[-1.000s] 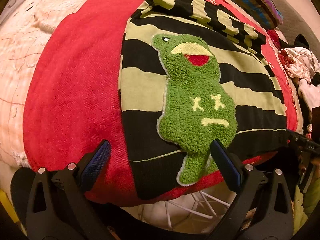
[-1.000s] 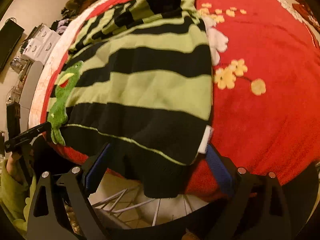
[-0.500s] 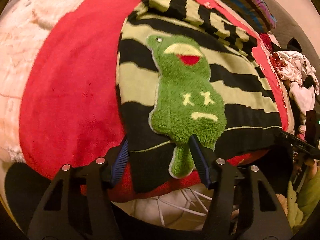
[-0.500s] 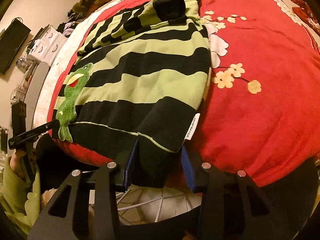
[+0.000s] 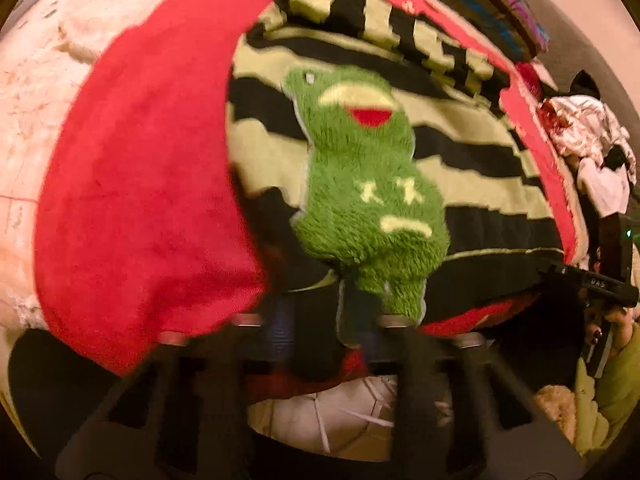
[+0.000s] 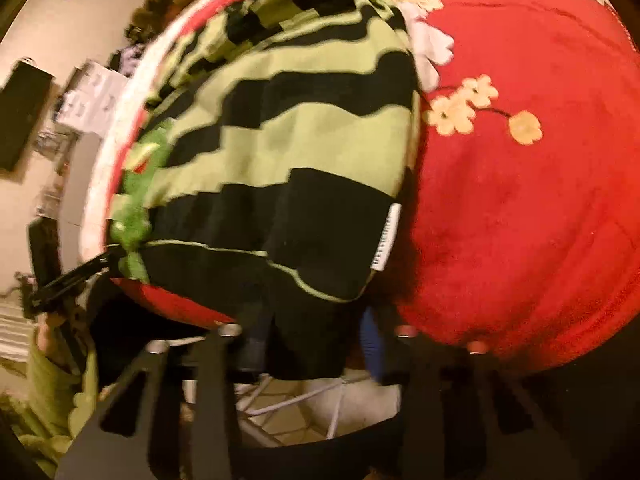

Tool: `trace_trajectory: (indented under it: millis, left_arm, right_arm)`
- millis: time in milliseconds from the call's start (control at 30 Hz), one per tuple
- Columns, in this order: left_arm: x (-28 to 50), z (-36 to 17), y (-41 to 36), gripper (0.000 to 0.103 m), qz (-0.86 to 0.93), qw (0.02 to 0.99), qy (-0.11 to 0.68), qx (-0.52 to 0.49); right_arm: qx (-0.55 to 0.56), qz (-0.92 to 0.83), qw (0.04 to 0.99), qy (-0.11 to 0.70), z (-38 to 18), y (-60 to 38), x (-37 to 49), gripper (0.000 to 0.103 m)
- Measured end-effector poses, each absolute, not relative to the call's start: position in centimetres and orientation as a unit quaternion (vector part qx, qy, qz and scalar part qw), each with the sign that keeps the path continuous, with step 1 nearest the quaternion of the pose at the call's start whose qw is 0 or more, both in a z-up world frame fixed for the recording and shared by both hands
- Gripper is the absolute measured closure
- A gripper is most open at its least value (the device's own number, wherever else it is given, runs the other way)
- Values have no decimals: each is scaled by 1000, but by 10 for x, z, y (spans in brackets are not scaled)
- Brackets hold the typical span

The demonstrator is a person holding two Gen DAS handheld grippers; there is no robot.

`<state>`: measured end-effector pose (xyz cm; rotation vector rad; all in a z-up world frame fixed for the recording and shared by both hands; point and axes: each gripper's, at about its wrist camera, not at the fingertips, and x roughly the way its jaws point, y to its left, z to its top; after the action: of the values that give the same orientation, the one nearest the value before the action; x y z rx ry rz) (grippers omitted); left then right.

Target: Fold small clothes

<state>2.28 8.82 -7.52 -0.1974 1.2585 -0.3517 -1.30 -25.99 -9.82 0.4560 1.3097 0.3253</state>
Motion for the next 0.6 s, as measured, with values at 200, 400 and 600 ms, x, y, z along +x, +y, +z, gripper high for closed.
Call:
trace_trajectory:
  millis: [200, 400, 600]
  left_arm:
    - [31, -39, 95, 98, -207, 803, 540, -147]
    - [78, -1, 83, 98, -224, 827, 490, -163]
    - [155, 14, 65, 98, -200, 849, 466, -147]
  right_arm:
    - [267, 199, 777, 535, -59, -274, -6, 87]
    - [305, 217, 801, 467, -19, -288, 38, 87]
    - [309, 196, 822, 437, -1, -295, 111, 87]
